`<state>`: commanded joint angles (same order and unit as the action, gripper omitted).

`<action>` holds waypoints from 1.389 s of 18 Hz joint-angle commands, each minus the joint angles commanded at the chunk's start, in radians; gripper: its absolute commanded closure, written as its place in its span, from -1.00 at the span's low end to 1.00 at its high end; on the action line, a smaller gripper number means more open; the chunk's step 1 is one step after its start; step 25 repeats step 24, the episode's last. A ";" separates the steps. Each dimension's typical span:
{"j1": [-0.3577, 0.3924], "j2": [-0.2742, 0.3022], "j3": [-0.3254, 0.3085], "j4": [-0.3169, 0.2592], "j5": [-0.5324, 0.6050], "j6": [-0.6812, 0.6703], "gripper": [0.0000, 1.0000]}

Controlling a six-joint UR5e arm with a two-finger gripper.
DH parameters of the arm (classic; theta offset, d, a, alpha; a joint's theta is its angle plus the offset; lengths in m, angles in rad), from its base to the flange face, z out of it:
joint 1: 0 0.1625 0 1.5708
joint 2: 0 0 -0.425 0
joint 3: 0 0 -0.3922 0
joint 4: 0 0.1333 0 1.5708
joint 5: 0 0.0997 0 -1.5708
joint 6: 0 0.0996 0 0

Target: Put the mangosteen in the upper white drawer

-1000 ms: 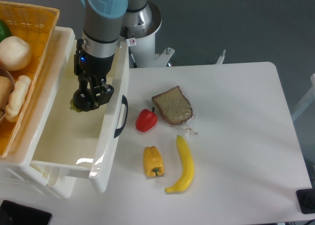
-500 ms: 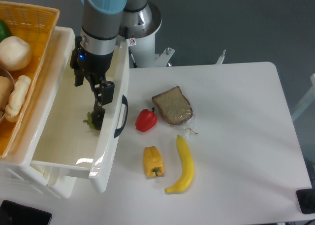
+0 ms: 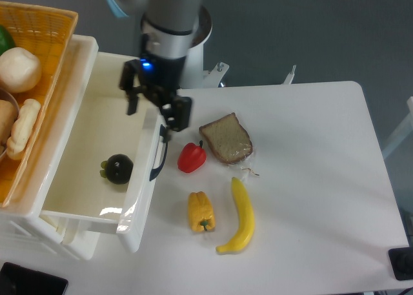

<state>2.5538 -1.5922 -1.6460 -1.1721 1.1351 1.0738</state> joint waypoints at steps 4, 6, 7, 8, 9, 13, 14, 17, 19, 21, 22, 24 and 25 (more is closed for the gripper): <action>0.107 -0.061 -0.011 0.012 0.005 0.144 -1.00; 0.138 -0.109 -0.011 0.012 0.018 0.161 -1.00; 0.152 -0.132 -0.003 0.014 0.043 0.163 -1.00; 0.167 -0.153 0.005 0.014 0.076 0.164 -1.00; 0.180 -0.176 0.014 0.014 0.109 0.169 -1.00; 0.178 -0.270 0.046 0.015 0.277 0.369 -1.00; 0.181 -0.294 0.061 0.022 0.311 0.424 -1.00; 0.183 -0.363 0.098 0.028 0.383 0.502 -1.00; 0.192 -0.397 0.113 0.031 0.411 0.514 -1.00; 0.192 -0.452 0.132 0.054 0.417 0.515 -1.00; 0.191 -0.477 0.141 0.067 0.423 0.515 -1.00; 0.187 -0.497 0.149 0.071 0.428 0.515 -1.00; 0.187 -0.497 0.149 0.071 0.428 0.515 -1.00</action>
